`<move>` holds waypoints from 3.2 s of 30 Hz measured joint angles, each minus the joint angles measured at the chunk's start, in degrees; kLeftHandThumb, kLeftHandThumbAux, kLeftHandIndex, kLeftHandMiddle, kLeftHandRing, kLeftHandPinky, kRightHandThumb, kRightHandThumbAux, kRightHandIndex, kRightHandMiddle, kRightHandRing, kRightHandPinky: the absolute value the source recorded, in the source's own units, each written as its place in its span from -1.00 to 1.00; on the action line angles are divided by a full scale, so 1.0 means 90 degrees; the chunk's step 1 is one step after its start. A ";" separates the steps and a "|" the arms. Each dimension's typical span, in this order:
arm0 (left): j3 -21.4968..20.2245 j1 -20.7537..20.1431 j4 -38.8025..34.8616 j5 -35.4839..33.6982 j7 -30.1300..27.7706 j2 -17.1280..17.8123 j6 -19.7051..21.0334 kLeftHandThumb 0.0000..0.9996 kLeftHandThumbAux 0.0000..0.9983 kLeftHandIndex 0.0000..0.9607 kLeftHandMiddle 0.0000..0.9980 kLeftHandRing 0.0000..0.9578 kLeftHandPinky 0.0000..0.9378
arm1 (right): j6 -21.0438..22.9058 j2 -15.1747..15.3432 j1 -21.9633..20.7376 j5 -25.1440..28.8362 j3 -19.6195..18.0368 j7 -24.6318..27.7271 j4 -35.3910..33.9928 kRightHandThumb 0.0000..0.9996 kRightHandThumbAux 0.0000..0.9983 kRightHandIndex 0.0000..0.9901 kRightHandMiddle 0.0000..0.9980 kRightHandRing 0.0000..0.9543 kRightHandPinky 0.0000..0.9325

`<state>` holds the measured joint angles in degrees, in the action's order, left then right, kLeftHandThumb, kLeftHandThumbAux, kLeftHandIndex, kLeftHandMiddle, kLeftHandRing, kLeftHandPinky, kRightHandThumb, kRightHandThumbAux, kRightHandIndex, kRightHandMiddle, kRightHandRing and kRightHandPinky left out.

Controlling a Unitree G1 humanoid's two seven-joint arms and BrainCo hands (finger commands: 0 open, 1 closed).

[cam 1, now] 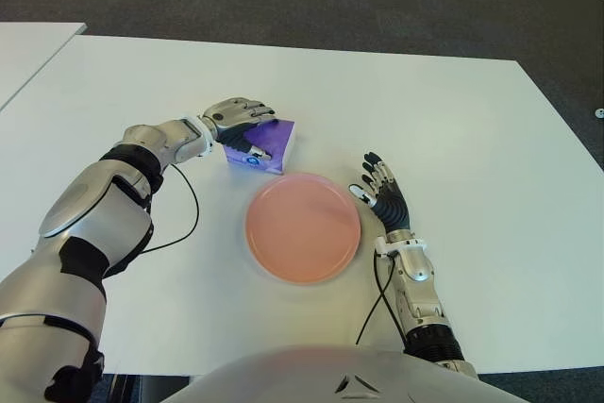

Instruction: Put the tissue paper into the plate.

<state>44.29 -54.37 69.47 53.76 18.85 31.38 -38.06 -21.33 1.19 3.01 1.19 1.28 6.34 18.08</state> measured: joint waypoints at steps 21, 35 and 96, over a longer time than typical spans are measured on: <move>-0.0273 0.0200 -0.0233 -0.0209 -0.0512 0.0222 -0.0038 -0.42 -0.62 -1.00 -1.00 -1.00 -1.00 | 0.0210 -0.0004 0.0132 -0.0001 0.0025 0.0020 -0.0213 -0.93 0.27 -1.00 -1.00 -1.00 -1.00; -0.0292 0.0395 -0.0277 -0.0226 -0.0513 0.0220 -0.0063 -0.42 -0.63 -1.00 -1.00 -1.00 -1.00 | 0.0226 0.0001 0.0220 -0.0004 0.0029 0.0016 -0.0292 -0.94 0.25 -1.00 -1.00 -1.00 -1.00; 0.0813 0.0934 0.0464 0.0037 0.1771 -0.1065 0.1726 -0.53 -0.45 -1.00 -1.00 -1.00 -1.00 | 0.0549 0.0023 0.0437 0.0014 0.0112 0.0085 -0.0589 -0.84 0.18 -1.00 -1.00 -1.00 -1.00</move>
<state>51.60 -45.96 73.65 54.09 34.79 21.80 -22.53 -16.39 1.40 6.94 1.32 2.29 7.10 12.79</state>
